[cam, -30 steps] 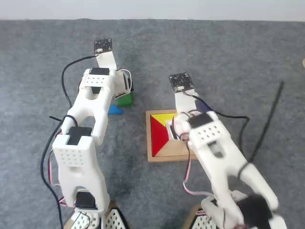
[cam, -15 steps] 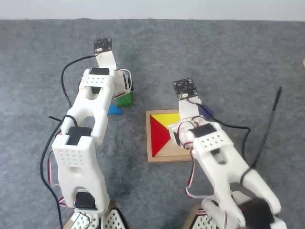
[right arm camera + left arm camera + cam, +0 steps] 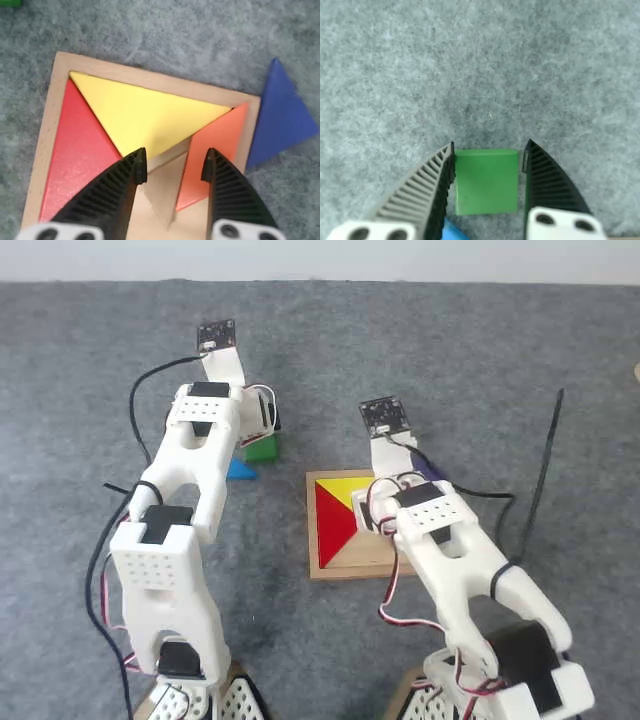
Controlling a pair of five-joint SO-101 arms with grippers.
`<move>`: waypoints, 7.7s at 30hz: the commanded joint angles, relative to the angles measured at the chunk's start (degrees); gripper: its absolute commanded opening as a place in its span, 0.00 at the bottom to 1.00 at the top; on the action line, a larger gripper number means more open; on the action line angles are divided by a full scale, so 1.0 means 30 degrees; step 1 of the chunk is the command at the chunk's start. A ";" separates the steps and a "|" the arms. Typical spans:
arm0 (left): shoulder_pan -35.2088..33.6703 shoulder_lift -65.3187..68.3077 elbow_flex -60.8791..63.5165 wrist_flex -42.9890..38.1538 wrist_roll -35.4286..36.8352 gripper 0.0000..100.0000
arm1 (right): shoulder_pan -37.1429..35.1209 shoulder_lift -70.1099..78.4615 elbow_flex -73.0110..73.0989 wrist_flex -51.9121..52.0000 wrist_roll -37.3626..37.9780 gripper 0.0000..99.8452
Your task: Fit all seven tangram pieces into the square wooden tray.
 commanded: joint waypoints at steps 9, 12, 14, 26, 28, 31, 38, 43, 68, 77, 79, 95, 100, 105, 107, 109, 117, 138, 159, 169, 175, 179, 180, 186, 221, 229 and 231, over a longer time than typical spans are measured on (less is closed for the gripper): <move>0.0088 -0.0586 -0.0073 -0.0293 -0.0234 0.22 | -0.0718 0.0103 -0.0381 0.1451 0.0059 0.19; 0.0088 -0.0586 -0.0073 -0.0293 -0.0234 0.22 | -0.0777 0.0103 -0.0264 0.1480 0.0059 0.19; 0.0088 -0.0586 -0.0073 -0.0293 -0.0234 0.22 | -0.0630 -0.0103 -0.0205 0.1480 0.0059 0.19; 0.0088 -0.0586 -0.0073 -0.0322 -0.0234 0.22 | 0.0894 -0.2447 -0.0176 -0.0337 0.0176 0.19; 0.0088 -0.0586 -0.0073 -0.0322 -0.0234 0.22 | 0.0894 -0.1421 -0.0322 -0.0366 0.0205 0.19; 0.0088 -0.0586 -0.0073 -0.0322 -0.0234 0.22 | 0.0894 -0.0015 -0.0498 -0.0747 0.0234 0.19; 0.0088 -0.0586 -0.0073 -0.0293 -0.0234 0.22 | 0.0835 0.0952 -0.0615 -0.0777 0.0234 0.19; 0.0088 -0.0586 -0.0073 -0.0293 -0.0234 0.22 | 0.0278 0.1011 -0.0615 0.0630 0.0205 0.19; 0.0088 -0.0586 -0.0073 -0.0322 -0.0234 0.22 | 0.1978 0.0864 -0.1319 -0.1070 0.0205 0.19; 0.0088 -0.0586 -0.0073 -0.0322 -0.0234 0.22 | 0.0015 0.1187 -0.1231 -0.0044 0.0176 0.19; 0.0088 -0.0586 -0.0073 -0.0322 -0.0234 0.22 | -0.0132 0.1187 -0.1201 0.0015 0.0088 0.19; 0.0088 -0.0586 -0.0073 -0.0322 -0.0234 0.22 | -0.0366 -0.5758 0.1026 0.0659 0.0059 0.19; 0.0088 -0.0586 -0.0073 -0.0322 -0.0234 0.22 | 0.1333 -0.7839 0.2667 -0.0982 0.0176 0.19; 0.0088 -0.0586 -0.0073 -0.0322 -0.0234 0.22 | 0.1451 -0.5582 0.3136 -0.2623 0.0264 0.19; 0.0088 -0.0586 -0.0073 -0.0322 -0.0234 0.22 | 0.1392 -0.4381 0.3106 -0.3619 0.0733 0.19; 0.0088 -0.0586 -0.0073 -0.0322 -0.0234 0.22 | 0.1363 -0.3443 0.2842 -0.4176 0.1143 0.19; 0.0088 -0.0586 -0.0073 -0.0322 -0.0234 0.22 | 0.1216 -0.0366 0.1407 -0.4117 0.1289 0.19; 0.0029 -0.0615 -0.0073 -0.0293 -0.0234 0.22 | 0.4059 -1.2440 0.4835 0.1158 0.0293 0.19; 0.1377 0.0703 -0.4527 0.6564 -0.2081 0.27 | 0.7311 -1.9707 1.1634 0.2212 0.5773 0.19; -0.0147 0.7092 -1.4608 1.1634 -0.1201 0.27 | 0.7311 -1.9707 1.1663 0.2037 0.5773 0.19; 0.0147 0.8322 -1.7333 1.4007 -0.1114 0.27 | 0.7311 -1.9590 1.1722 0.1685 0.5802 0.19; 0.0645 0.9612 -1.7304 1.4095 -0.1084 0.27 | 0.7311 -1.9560 1.1722 0.1685 0.5802 0.19; 0.0674 0.9934 -1.7304 1.4125 -0.0967 0.27 | 0.7311 -1.9560 1.1722 0.1685 0.5802 0.19; 0.0762 1.0462 -1.7626 1.4652 -0.0850 0.20 | 0.7311 -1.9560 1.1722 0.1685 0.5802 0.19; 0.1084 0.8879 -1.6366 1.4681 -0.2198 0.21 | 0.7311 -1.9531 1.1722 0.1685 0.5714 0.19; 0.1582 1.0579 -1.7656 1.4945 -0.2256 0.21 | 0.7311 -1.9531 1.1722 0.1685 0.5685 0.19; 0.1875 1.0725 -1.7744 1.5004 -0.2637 0.18 | 0.7311 -1.9531 1.1722 0.1685 0.5685 0.19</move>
